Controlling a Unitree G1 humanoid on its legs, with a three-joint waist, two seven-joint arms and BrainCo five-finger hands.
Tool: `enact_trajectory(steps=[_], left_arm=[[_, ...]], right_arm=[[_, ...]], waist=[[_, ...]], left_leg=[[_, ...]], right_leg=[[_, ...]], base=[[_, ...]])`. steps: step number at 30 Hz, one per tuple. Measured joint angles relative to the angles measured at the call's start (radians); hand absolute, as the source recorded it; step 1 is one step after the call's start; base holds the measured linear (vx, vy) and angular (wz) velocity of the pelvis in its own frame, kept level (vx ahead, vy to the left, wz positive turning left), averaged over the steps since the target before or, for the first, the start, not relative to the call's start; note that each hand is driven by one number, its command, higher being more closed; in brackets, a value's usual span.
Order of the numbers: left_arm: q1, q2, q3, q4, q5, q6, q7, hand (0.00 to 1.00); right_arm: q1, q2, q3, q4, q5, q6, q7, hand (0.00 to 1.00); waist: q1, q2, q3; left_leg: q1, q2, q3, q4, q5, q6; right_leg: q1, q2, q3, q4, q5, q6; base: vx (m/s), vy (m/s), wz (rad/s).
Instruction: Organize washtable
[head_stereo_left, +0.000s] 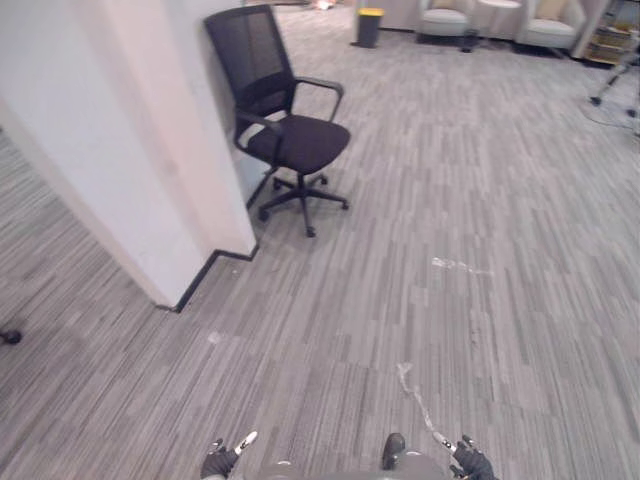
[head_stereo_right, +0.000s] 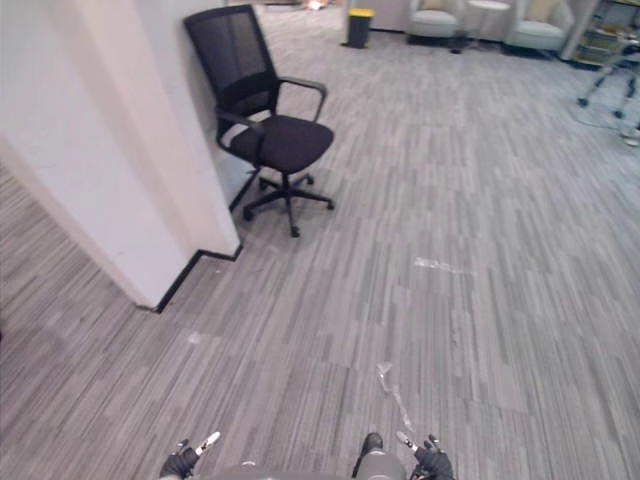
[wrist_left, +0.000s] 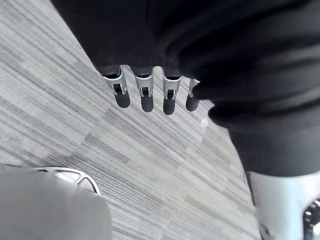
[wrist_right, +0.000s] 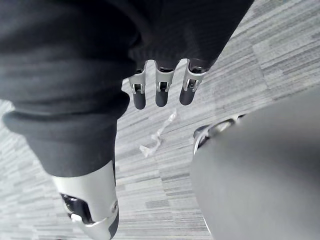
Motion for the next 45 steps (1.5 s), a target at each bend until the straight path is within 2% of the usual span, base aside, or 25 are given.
enact_trajectory(steps=[2,6,9,12,15,16,17,18,19,20,21,22,27,29,30,31,33,35,36,37,38,40,41,44,45], left_arm=[[-0.017,0.01,-0.01,0.003,0.022,0.002,-0.001,0.0],[-0.07,0.012,-0.067,0.019,0.057,0.007,-0.02,0.0],[-0.081,-0.004,-0.073,0.019,0.055,0.006,-0.024,0.0],[-0.075,-0.022,-0.068,0.038,0.054,0.006,-0.024,0.0],[-0.059,-0.015,-0.043,0.044,0.048,0.006,-0.019,0.0],[-0.058,-0.016,-0.032,0.046,0.038,0.006,-0.019,0.0],[-0.061,-0.016,-0.023,0.045,0.031,0.005,-0.018,0.0],[-0.062,-0.015,-0.02,0.043,0.013,0.003,-0.019,0.0],[-0.062,-0.016,-0.014,0.037,0.007,0.003,-0.022,0.0],[-0.069,-0.012,-0.015,0.019,-0.01,-0.003,-0.02,0.0],[-0.071,-0.01,-0.016,0.011,-0.024,-0.008,-0.019,0.0],[-0.07,-0.01,-0.017,0.006,-0.027,-0.013,-0.019,0.0],[-0.071,-0.013,0.012,-0.003,-0.036,-0.022,-0.021,0.0],[-0.057,-0.023,0.094,0.002,-0.045,-0.016,-0.021,0.0],[-0.052,-0.024,0.116,0.002,-0.046,-0.014,-0.021,0.0],[-0.048,-0.029,0.149,0.001,-0.05,-0.009,-0.021,0.0],[-0.049,-0.037,0.193,0.001,-0.07,-0.006,-0.022,0.0],[-0.035,-0.036,0.208,0.006,-0.094,0.007,-0.024,0.0],[-0.027,-0.035,0.205,0.007,-0.094,0.008,-0.024,0.0],[-0.007,-0.026,0.191,0.008,-0.093,0.015,-0.028,0.0],[0.007,-0.018,0.188,0.012,-0.089,0.02,-0.035,0.0],[0.004,-0.018,0.189,0.009,-0.087,0.022,-0.041,0.0],[0.001,-0.021,0.189,0.006,-0.088,0.023,-0.042,0.0],[-0.023,-0.032,0.191,-0.004,-0.086,0.023,-0.041,0.0],[-0.05,-0.04,0.186,-0.004,-0.081,0.022,-0.038,0.0]], right_arm=[[0.0,0.013,-0.009,-0.012,0.005,0.006,0.005,0.0],[0.0,0.029,-0.019,-0.005,0.005,0.01,0.006,0.0],[-0.01,0.027,-0.039,0.017,0.003,0.01,0.007,0.0],[-0.041,-0.027,-0.053,0.097,-0.007,0.011,0.007,0.0],[-0.056,-0.051,-0.054,0.16,-0.006,0.015,0.006,0.0],[-0.057,-0.056,-0.052,0.164,-0.007,0.016,0.006,0.0],[-0.056,-0.055,-0.043,0.172,-0.007,0.015,0.007,0.0],[-0.058,-0.058,-0.022,0.182,-0.008,0.014,0.007,0.0],[-0.059,-0.061,-0.001,0.189,-0.01,0.012,0.007,0.0],[-0.074,-0.073,0.017,0.208,-0.016,0.013,0.006,0.0],[-0.078,-0.085,0.022,0.212,-0.018,0.014,0.006,0.0],[-0.08,-0.089,0.022,0.213,-0.02,0.014,0.006,0.0],[-0.11,-0.076,-0.013,0.216,-0.036,0.015,0.002,0.0],[-0.116,-0.051,-0.017,0.199,-0.037,0.016,0.001,0.0],[-0.116,-0.041,-0.015,0.191,-0.037,0.015,0.001,0.0],[-0.116,-0.024,-0.01,0.173,-0.038,0.014,0.002,0.0],[-0.123,0.004,-0.008,0.158,-0.038,0.011,0.007,0.0],[-0.12,0.023,-0.015,0.159,-0.038,0.008,0.008,0.0],[-0.119,0.023,-0.015,0.157,-0.038,0.005,0.009,0.0],[-0.119,0.019,-0.015,0.158,-0.042,0.0,0.009,0.0],[-0.12,0.008,-0.014,0.161,-0.045,-0.008,0.01,0.0],[-0.113,-0.004,-0.015,0.164,-0.047,-0.008,0.01,0.0],[-0.113,-0.006,-0.015,0.157,-0.048,-0.01,0.011,0.0],[-0.11,-0.006,-0.013,0.116,-0.047,-0.012,0.012,0.0],[-0.101,-0.007,-0.012,0.089,-0.046,-0.011,0.011,0.0]], waist=[[-0.004,0.002,-0.004],[-0.005,-0.02,-0.006],[-0.014,-0.026,-0.014],[-0.011,0.021,-0.05],[-0.007,0.034,-0.058],[-0.006,0.033,-0.057],[-0.007,0.024,-0.047],[-0.008,0.011,-0.032],[-0.007,0.003,-0.021],[-0.004,0.004,0.0],[-0.002,0.01,0.014],[-0.001,0.012,0.017],[0.05,0.028,0.027],[0.06,0.019,0.035],[0.064,0.011,0.035],[0.079,-0.001,0.031],[0.094,-0.036,0.035],[0.111,-0.058,0.028],[0.11,-0.06,0.029],[0.105,-0.068,0.029],[0.099,-0.059,0.037],[0.087,-0.05,0.041],[0.069,-0.04,0.041],[0.048,-0.033,0.043],[0.05,-0.026,0.045]], left_leg=[[0.001,0.026,0.053,0.002,0.002,-0.003],[0.001,0.091,0.126,-0.009,0.031,-0.05],[0.024,0.12,0.173,-0.057,0.076,-0.106],[0.066,0.138,0.226,-0.213,0.189,-0.163],[0.101,0.173,0.243,-0.235,0.27,-0.187],[0.102,0.191,0.239,-0.211,0.274,-0.184],[0.068,0.26,0.205,-0.05,0.274,-0.154],[-0.005,0.302,0.123,0.115,0.281,-0.035],[-0.067,0.312,0.02,0.228,0.255,-0.007],[-0.178,0.27,-0.147,0.399,0.204,-0.06],[-0.248,0.213,-0.194,0.474,0.174,-0.088],[-0.275,0.188,-0.189,0.474,0.169,-0.08],[-0.387,0.016,-0.102,0.085,0.175,-0.073],[-0.383,-0.032,-0.129,-0.114,0.253,-0.004],[-0.376,-0.04,-0.129,-0.12,0.286,0.008],[-0.369,-0.059,-0.126,-0.11,0.308,0.059],[-0.376,-0.079,-0.125,-0.035,0.221,0.088],[-0.342,-0.106,-0.138,0.047,0.107,0.099],[-0.324,-0.112,-0.14,0.064,0.079,0.1],[-0.274,-0.127,-0.137,0.09,0.031,0.1],[-0.208,-0.134,-0.141,0.096,0.0,0.11],[-0.104,-0.134,-0.167,0.058,-0.013,0.115],[-0.045,-0.131,-0.188,0.005,-0.011,0.112],[0.046,-0.126,-0.22,-0.057,-0.011,0.074],[0.096,-0.115,-0.245,-0.056,-0.031,0.035]], right_leg=[[-0.016,-0.036,-0.065,0.094,-0.034,-0.037],[-0.012,-0.057,-0.08,0.196,-0.146,-0.019],[-0.018,-0.068,-0.045,0.178,-0.181,0.036],[-0.034,0.051,-0.004,0.075,-0.16,0.005],[0.001,0.137,0.032,-0.013,-0.138,-0.026],[0.015,0.154,0.035,-0.03,-0.137,-0.028],[0.058,0.185,0.043,-0.06,-0.149,-0.045],[0.091,0.198,0.053,-0.078,-0.159,-0.052],[0.113,0.206,0.052,-0.091,-0.171,-0.045],[0.152,0.21,0.051,-0.106,-0.181,-0.053],[0.189,0.211,0.058,-0.126,-0.184,-0.06],[0.203,0.21,0.061,-0.137,-0.184,-0.061],[0.241,0.217,0.105,-0.201,-0.181,-0.044],[0.284,0.215,0.113,-0.213,-0.201,-0.007],[0.293,0.208,0.117,-0.212,-0.211,0.003],[0.305,0.19,0.122,-0.205,-0.238,0.023],[0.298,0.16,0.126,-0.137,-0.296,0.051],[0.201,0.085,0.159,0.234,-0.368,0.102],[0.153,0.063,0.18,0.372,-0.355,0.12],[0.057,0.027,0.231,0.673,-0.271,0.18],[-0.003,0.019,0.252,0.87,-0.218,0.204],[-0.065,0.021,0.22,0.987,-0.216,0.167],[-0.113,0.027,0.18,0.964,-0.239,0.126],[-0.214,-0.001,0.121,0.816,-0.266,0.08],[-0.254,-0.02,0.108,0.694,-0.273,0.063]], base=[[-0.02,-0.084,-0.88],[0.08,-0.189,-0.7],[0.14,-0.225,-0.56],[0.18,-0.324,-0.61],[0.15,-0.242,-0.64],[0.15,-0.248,-0.41],[0.15,-0.338,-0.21],[0.12,-0.292,-0.12],[0.06,-0.277,-0.03],[0.06,-0.169,-0.03],[0.08,-0.176,-0.07],[0.08,-0.029,-0.19],[0.17,0.065,-0.38],[0.34,0.133,-0.16],[0.42,0.136,-0.05],[0.45,0.129,0.0],[0.55,0.148,0.12],[0.54,0.17,0.24],[0.51,0.178,0.2],[0.49,0.127,0.21],[0.5,0.102,0.24],[0.53,0.042,0.36],[0.53,0.023,0.39],[0.53,-0.036,0.34],[0.42,-0.088,0.31]])
